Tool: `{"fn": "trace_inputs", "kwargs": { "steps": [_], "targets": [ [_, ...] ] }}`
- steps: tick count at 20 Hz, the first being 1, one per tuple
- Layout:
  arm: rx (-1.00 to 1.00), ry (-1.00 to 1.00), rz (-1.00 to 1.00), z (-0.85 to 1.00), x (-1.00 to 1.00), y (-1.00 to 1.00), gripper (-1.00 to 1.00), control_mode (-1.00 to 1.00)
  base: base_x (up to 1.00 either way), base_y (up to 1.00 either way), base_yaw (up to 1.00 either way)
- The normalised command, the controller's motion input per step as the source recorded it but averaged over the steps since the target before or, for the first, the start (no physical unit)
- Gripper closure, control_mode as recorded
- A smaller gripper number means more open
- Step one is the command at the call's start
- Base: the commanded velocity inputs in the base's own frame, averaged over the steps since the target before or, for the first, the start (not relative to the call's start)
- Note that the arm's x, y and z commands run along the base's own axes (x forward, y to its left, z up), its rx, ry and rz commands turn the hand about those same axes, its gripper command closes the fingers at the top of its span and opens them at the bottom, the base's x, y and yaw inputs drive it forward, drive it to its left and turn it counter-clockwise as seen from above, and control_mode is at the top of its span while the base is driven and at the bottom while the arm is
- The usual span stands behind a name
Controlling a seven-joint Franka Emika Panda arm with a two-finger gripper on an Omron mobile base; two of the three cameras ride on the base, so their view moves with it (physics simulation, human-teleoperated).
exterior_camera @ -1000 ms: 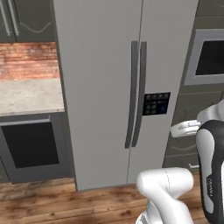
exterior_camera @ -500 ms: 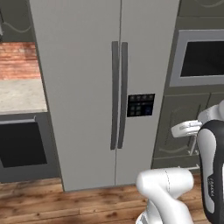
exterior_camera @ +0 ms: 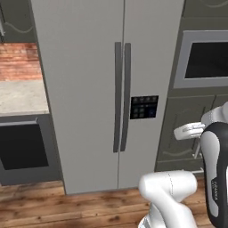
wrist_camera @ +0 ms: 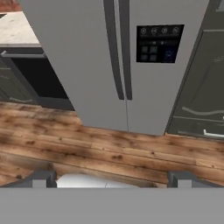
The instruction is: Retrieve the steak from the fridge and place it on the saucepan with marinade on the stove.
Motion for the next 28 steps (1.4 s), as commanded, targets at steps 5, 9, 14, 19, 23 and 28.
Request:
{"fn": "trace_inputs", "kwargs": {
  "steps": [5, 9, 14, 19, 23, 28],
  "targets": [
    [0.00, 0.00, 0.00, 0.00, 0.00, 0.00, -1.00, 1.00, 0.36, 0.15, 0.00],
    [0.00, 0.00, 0.00, 0.00, 0.00, 0.00, -1.00, 1.00, 0.54, 0.13, 0.00],
    [0.00, 0.00, 0.00, 0.00, 0.00, 0.00, -1.00, 1.00, 0.59, 0.12, 0.00],
    [0.00, 0.00, 0.00, 0.00, 0.00, 0.00, -1.00, 1.00, 0.23, 0.05, 0.01],
    [0.00, 0.00, 0.00, 0.00, 0.00, 0.00, -1.00, 1.00, 0.01, 0.00, 0.10],
    [0.00, 0.00, 0.00, 0.00, 0.00, 0.00, -1.00, 1.00, 0.00, 0.00, 0.18]
  ]
}}
